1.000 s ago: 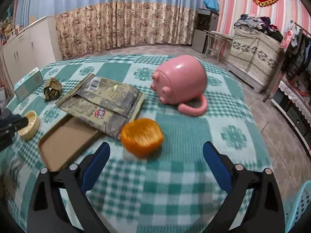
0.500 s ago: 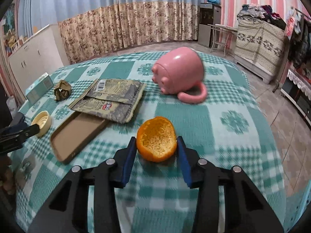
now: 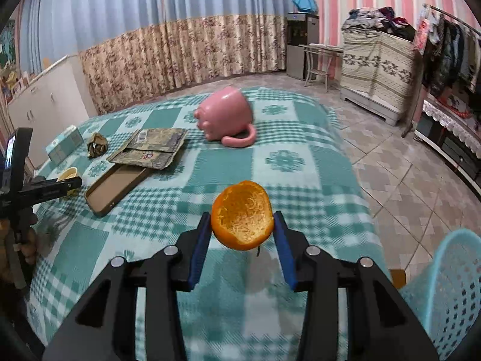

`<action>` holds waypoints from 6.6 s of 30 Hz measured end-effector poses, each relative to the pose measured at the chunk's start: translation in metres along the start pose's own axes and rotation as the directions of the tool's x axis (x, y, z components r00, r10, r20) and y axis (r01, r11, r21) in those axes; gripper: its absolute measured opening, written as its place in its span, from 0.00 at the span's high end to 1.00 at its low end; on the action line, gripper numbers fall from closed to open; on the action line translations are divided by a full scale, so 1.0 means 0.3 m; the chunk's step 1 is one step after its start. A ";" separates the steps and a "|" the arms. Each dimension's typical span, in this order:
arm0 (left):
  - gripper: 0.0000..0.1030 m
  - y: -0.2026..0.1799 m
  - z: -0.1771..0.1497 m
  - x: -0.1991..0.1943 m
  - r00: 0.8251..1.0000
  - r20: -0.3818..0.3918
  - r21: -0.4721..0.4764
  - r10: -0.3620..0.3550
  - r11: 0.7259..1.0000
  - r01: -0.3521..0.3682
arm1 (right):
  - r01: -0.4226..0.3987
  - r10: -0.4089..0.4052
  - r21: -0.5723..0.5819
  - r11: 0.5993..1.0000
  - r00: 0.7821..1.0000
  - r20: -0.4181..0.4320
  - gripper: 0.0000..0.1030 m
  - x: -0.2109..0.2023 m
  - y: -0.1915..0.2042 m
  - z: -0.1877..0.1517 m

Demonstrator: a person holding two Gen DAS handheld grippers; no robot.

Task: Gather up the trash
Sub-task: 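Carry the white lid and orange peel over the blue basket, then open the left gripper dropping the lid while the right gripper drops the peel, then move both grippers back over the bedspread toward the remaining items, then grasp the second brown crumpled cloth with the left gripper, then grasp the printed snack packet with the right gripper, then carry the brown cloth and snack packet toward the blue basket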

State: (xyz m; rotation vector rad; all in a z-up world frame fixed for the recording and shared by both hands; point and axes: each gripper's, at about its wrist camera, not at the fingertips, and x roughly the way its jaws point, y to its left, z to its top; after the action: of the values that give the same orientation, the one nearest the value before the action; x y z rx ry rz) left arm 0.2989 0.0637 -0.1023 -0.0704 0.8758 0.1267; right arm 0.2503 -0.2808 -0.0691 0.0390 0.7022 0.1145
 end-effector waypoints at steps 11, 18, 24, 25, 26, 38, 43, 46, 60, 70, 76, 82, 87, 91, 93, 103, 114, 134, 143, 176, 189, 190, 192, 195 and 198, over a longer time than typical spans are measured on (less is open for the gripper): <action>0.41 -0.291 -0.014 -0.304 0.986 0.130 0.086 -0.106 0.992 0.095 | 0.093 -0.100 0.082 0.992 0.992 0.080 0.59 -0.259 -0.228 -0.051; 0.41 -0.605 -0.038 -0.435 0.948 0.151 0.196 -0.281 0.948 0.250 | 0.191 -0.206 0.145 0.971 0.974 0.093 0.59 -0.400 -0.438 -0.116; 0.41 -0.870 -0.083 -0.498 0.912 0.131 0.317 -0.389 0.888 0.334 | 0.272 -0.294 0.215 0.938 0.953 0.077 0.59 -0.495 -0.617 -0.187; 0.41 -0.915 -0.091 -0.507 0.904 0.130 0.337 -0.406 0.876 0.345 | 0.286 -0.310 0.227 0.931 0.948 0.073 0.59 -0.511 -0.645 -0.201; 0.41 -0.946 -0.097 -0.511 0.898 0.128 0.350 -0.420 0.867 0.355 | 0.298 -0.322 0.233 0.926 0.944 0.071 0.59 -0.522 -0.663 -0.212; 0.41 -1.426 -0.287 -0.542 0.802 -0.022 0.554 -0.597 0.660 0.507 | 0.393 -0.427 0.317 0.863 0.903 0.046 0.59 -0.626 -0.856 -0.320; 0.41 -1.535 -0.325 -0.522 0.786 -0.059 0.589 -0.615 0.614 0.524 | 0.392 -0.427 0.346 0.852 0.904 0.029 0.59 -0.615 -0.898 -0.355; 0.41 -1.588 -0.330 -0.499 0.781 -0.080 0.578 -0.619 0.610 0.543 | 0.391 -0.424 0.359 0.848 0.906 0.014 0.59 -0.604 -0.924 -0.374; 0.13 -1.589 -0.238 -0.503 0.798 -0.021 0.558 -0.602 0.655 0.509 | 0.383 -0.413 0.371 0.846 0.911 0.001 0.59 -0.549 -0.920 -0.370; 0.08 -1.406 -0.203 -0.527 0.839 0.083 0.512 -0.537 0.746 0.427 | 0.364 -0.394 0.360 0.859 0.919 0.010 0.58 -0.482 -0.856 -0.322; 0.08 -1.318 -0.205 -0.519 0.853 0.092 0.495 -0.513 0.768 0.408 | 0.405 -0.443 0.319 0.857 0.895 0.054 0.23 -0.495 -0.784 -0.291; 0.05 -1.178 -0.182 -0.535 0.861 0.139 0.448 -0.489 0.806 0.386 | 0.440 -0.476 0.315 0.841 0.879 0.042 0.12 -0.490 -0.746 -0.294; 0.05 -1.011 -0.150 -0.513 0.882 0.169 0.394 -0.439 0.851 0.348 | 0.437 -0.472 0.300 0.848 0.880 0.054 0.11 -0.465 -0.675 -0.253; 0.05 -0.863 -0.117 -0.483 0.903 0.197 0.348 -0.381 0.889 0.299 | 0.407 -0.441 0.264 0.875 0.894 0.083 0.09 -0.428 -0.578 -0.203; 0.05 -0.781 -0.098 -0.460 0.917 0.212 0.328 -0.339 0.908 0.260 | 0.385 -0.418 0.247 0.889 0.904 0.095 0.09 -0.400 -0.523 -0.176; 0.05 -0.366 -0.011 -0.290 0.969 0.217 0.186 -0.120 0.979 0.079 | 0.235 -0.247 0.131 0.963 0.965 0.088 0.09 -0.188 -0.212 -0.046; 0.05 -0.045 0.095 -0.034 0.986 0.162 0.031 0.048 0.998 -0.054 | 0.172 -0.172 0.006 0.985 0.984 0.049 0.09 0.007 0.014 0.023; 0.56 -0.023 0.244 0.218 0.999 0.037 0.068 0.009 0.998 -0.012 | 0.102 -0.103 -0.052 0.993 0.994 -0.025 0.09 0.175 0.118 0.078; 0.56 0.116 0.079 0.015 0.992 0.073 0.000 0.105 0.994 -0.105 | 0.013 -0.016 -0.165 0.986 1.000 -0.019 0.09 0.253 0.358 0.141; 0.56 0.181 0.035 -0.179 0.985 0.134 -0.072 0.111 0.992 -0.102 | -0.055 0.062 -0.275 0.960 0.998 0.019 0.97 0.144 0.429 0.274; 0.56 -0.162 0.019 -0.341 0.983 0.174 0.019 -0.063 0.998 0.060 | -0.017 0.024 -0.112 0.994 0.997 0.067 0.97 -0.163 0.095 0.112; 0.56 -0.196 0.018 -0.347 0.981 0.176 0.034 -0.078 0.997 0.073 | 0.002 0.006 -0.097 0.995 0.997 0.077 0.97 -0.197 0.055 0.095; 0.56 -0.284 0.011 -0.367 0.976 0.183 0.077 -0.115 0.992 0.103 | 0.023 -0.017 -0.067 0.997 0.996 0.089 0.97 -0.246 -0.009 0.070; 0.56 -0.422 -0.003 -0.397 0.966 0.186 0.137 -0.178 0.979 0.154 | 0.064 -0.062 -0.010 0.998 0.992 0.106 0.97 -0.326 -0.124 0.026; 0.56 -0.588 -0.022 -0.417 0.954 0.169 0.216 -0.247 0.954 0.209 | 0.126 -0.130 0.042 0.991 0.984 0.120 0.97 -0.411 -0.249 -0.013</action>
State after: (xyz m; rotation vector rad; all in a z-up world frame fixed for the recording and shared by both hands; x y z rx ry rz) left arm 0.2392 -0.1219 -0.0088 0.0250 0.6749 -0.1686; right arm 0.1614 -0.3697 0.0015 0.0327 0.5820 -0.0234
